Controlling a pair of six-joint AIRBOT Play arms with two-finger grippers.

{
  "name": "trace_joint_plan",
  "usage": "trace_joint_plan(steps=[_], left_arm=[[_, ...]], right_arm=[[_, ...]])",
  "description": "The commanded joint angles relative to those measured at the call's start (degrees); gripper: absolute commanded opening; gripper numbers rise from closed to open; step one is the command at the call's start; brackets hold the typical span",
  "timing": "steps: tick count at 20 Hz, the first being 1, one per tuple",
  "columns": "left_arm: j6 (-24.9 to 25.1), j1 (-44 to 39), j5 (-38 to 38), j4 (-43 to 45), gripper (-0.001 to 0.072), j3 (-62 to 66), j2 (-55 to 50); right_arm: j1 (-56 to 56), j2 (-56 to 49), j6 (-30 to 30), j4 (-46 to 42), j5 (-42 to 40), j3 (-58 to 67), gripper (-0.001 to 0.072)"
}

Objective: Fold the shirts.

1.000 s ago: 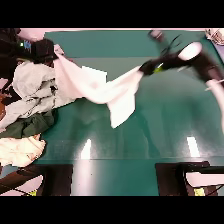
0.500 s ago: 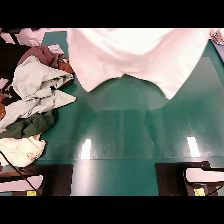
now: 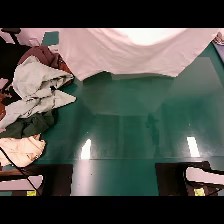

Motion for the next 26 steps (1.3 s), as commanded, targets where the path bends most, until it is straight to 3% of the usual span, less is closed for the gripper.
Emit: trace_joint_plan(steps=[1, 11, 14, 16, 19, 22, 24, 26], left_arm=[[0.5, 0.0, -5.0, 0.6, 0.0026, 0.1, 0.0], [1.5, 0.0, -10.4, -1.1, 0.0026, 0.1, 13.7], [2.0, 0.0, -16.7, -1.1, 0.0026, 0.1, 18.6], [1.9, 0.0, -16.3, -2.1, 0.0026, 0.2, 22.8], [1.8, 0.0, -15.7, -10.3, 0.0025, 0.2, 30.4], [2.1, 0.0, -7.5, -21.6, 0.0025, 0.8, 36.7], [2.8, 0.0, -4.6, -15.5, 0.0024, 1.0, 37.5], [-5.7, 0.0, -7.8, -1.5, 0.0025, -1.7, 34.2]], right_arm=[[0.0, 0.0, 0.4, 0.6, 5.3, 0.8, 0.0013], [0.0, 11.6, -1.5, 0.9, 11.1, 0.8, 0.0013], [0.0, 16.2, -4.2, 0.9, 12.1, 0.8, 0.0013], [0.0, 19.5, -6.3, 0.9, 11.1, 0.8, 0.0013], [0.0, 26.2, -10.6, 1.0, 8.5, 0.9, 0.0013], [0.0, 34.7, -13.0, 1.0, -1.4, 0.9, 0.0013], [0.0, 36.7, -9.8, 0.9, -7.2, 0.9, 0.0013], [0.0, 32.8, -0.4, -0.7, -4.9, 0.9, 0.0013]])
